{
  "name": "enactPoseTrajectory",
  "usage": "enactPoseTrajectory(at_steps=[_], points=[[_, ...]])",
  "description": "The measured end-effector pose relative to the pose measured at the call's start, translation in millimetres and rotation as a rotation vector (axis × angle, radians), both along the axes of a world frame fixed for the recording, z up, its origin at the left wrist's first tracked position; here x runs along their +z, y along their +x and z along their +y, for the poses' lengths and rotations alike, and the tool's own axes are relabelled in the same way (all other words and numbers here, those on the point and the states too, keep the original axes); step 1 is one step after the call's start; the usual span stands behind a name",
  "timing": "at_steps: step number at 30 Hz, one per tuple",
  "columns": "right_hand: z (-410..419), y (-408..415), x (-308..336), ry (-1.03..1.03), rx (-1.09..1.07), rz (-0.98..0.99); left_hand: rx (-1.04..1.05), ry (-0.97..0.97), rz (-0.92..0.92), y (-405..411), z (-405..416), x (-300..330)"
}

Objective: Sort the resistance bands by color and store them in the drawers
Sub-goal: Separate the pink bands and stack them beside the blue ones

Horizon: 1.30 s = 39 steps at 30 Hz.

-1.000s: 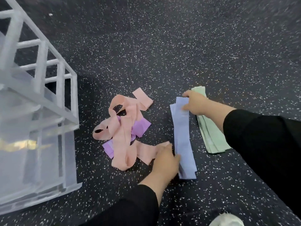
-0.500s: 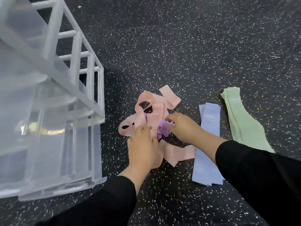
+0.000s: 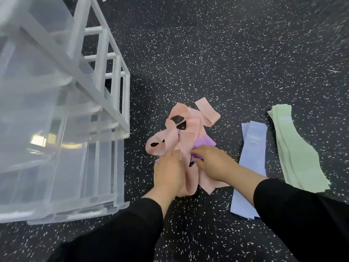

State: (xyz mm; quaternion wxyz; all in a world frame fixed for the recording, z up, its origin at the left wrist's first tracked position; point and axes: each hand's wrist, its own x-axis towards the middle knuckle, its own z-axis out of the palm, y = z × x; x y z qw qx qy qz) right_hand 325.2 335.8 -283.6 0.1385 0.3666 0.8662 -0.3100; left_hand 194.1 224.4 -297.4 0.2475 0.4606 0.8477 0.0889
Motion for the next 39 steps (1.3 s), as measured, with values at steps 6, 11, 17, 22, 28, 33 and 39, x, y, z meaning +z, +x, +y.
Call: enactPoseTrajectory(at_steps=[6,11,17,22,28,33,39], points=[[-1.1,9.0,-2.3,-0.055,-0.036,0.010,-0.262,-0.103,0.205,-18.4,31.1,4.6],[3.6,12.4,-6.4,-0.062,-0.096,0.011,-0.236,-0.101,0.240,-30.2,37.1,2.2],[6.2,9.4,6.8,-0.013,-0.245,0.184,0.005,0.093,0.163,-30.6,24.0,15.2],[8.0,-4.5,38.9,-0.299,-0.360,0.473,0.093,0.244,-0.331,-20.6,29.3,56.7],[18.6,-0.2,48.6,-0.435,-0.509,0.601,0.263,0.502,-0.595,-22.2,50.3,84.1],[36.3,22.2,43.0,-0.393,-0.769,0.630,0.223,0.288,-0.295,-33.0,68.6,57.8],[37.1,45.7,36.5,-0.417,-0.802,0.548,-0.142,-0.019,0.043,-35.1,92.0,23.7]])
